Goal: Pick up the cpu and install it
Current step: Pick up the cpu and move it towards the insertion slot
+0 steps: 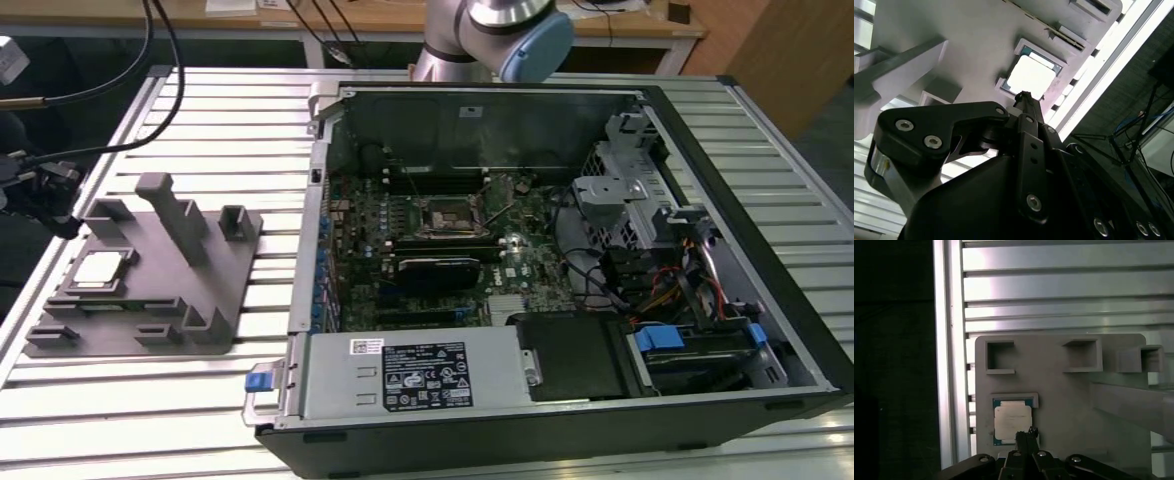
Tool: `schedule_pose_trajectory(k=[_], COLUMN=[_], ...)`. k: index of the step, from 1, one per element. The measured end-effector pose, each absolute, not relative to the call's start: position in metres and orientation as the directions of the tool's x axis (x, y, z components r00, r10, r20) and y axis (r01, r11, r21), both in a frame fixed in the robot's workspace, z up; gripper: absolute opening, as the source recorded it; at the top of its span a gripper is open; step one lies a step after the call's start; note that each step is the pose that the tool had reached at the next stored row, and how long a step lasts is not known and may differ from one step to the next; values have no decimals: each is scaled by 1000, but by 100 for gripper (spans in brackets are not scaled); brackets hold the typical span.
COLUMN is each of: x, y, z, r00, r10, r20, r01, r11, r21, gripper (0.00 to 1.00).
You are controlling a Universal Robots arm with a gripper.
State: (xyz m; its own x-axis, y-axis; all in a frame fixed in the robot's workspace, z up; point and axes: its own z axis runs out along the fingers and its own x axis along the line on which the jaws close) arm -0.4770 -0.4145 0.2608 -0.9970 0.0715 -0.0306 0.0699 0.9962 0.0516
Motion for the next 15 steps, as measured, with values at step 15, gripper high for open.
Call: schedule_pose_trajectory(k=[15], x=[-483], y=[-416], z=[242], r00=[-997], r10=[72], r20=[-30], r01=[70], r11=[996], r21=[52], gripper=[11])
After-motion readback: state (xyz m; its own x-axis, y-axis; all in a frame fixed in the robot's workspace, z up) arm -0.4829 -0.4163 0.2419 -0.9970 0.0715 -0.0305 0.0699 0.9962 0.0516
